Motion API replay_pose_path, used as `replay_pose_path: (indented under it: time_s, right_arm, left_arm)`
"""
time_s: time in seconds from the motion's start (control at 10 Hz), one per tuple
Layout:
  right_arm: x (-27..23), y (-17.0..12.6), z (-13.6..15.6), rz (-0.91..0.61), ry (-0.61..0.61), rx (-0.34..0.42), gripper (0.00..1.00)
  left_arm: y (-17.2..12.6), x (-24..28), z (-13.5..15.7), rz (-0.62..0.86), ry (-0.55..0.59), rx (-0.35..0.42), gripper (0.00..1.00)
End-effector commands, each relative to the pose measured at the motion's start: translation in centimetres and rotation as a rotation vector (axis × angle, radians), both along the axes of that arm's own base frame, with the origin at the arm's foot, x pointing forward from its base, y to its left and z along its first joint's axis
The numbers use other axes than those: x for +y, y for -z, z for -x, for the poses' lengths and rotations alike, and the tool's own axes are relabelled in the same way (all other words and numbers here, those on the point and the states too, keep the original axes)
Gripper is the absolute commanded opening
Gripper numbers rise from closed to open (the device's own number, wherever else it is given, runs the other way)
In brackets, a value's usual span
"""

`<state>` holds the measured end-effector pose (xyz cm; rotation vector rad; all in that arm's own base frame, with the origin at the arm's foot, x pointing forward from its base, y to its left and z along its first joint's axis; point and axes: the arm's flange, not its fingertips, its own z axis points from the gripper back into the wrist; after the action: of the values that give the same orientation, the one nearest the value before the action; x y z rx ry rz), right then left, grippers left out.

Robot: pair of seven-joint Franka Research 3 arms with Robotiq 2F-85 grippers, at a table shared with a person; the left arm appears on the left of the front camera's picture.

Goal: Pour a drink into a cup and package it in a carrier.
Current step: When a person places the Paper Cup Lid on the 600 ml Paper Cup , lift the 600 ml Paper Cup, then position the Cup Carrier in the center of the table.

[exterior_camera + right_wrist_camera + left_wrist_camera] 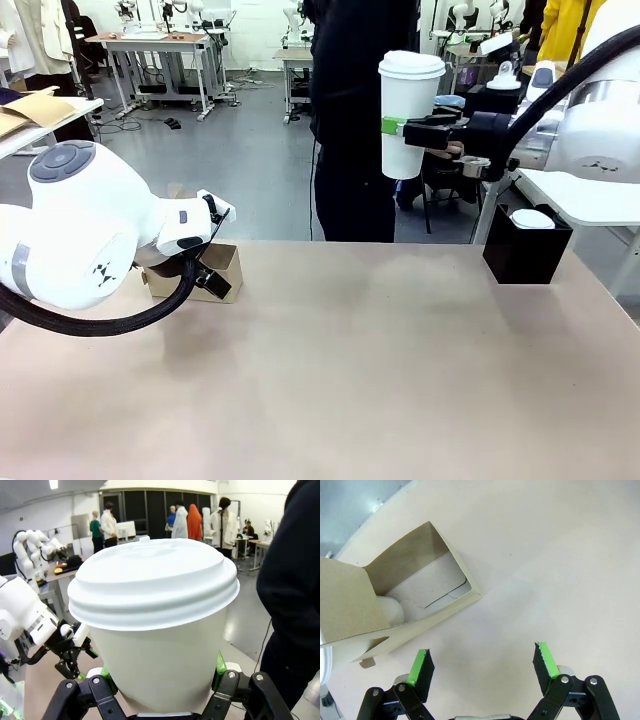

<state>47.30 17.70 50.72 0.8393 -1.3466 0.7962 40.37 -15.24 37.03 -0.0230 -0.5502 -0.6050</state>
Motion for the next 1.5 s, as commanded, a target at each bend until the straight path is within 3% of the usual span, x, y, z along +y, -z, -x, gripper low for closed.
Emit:
replay_pose_path:
  time_s: [0.0,0.9,1.2,1.4]
  right_arm:
    - [0.7,-0.1,-0.2,0.014,0.005,-0.002,0.8]
    - [0.7,-0.1,-0.2,0.014,0.005,-0.002,0.8]
    - [0.7,-0.1,-0.2,0.014,0.005,-0.002,0.8]
    - [0.7,-0.1,-0.2,0.014,0.005,-0.002,0.8]
  left_arm:
    - [0.0,0.1,0.0,0.002,0.0,0.001,1.0]
    - [0.0,0.0,0.0,0.0,0.0,0.0,1.0]
    - [-7.9,1.7,0.9,0.04,-0.032,0.017,1.0]
    - [-13.6,3.0,-0.4,0.039,-0.135,0.06,1.0]
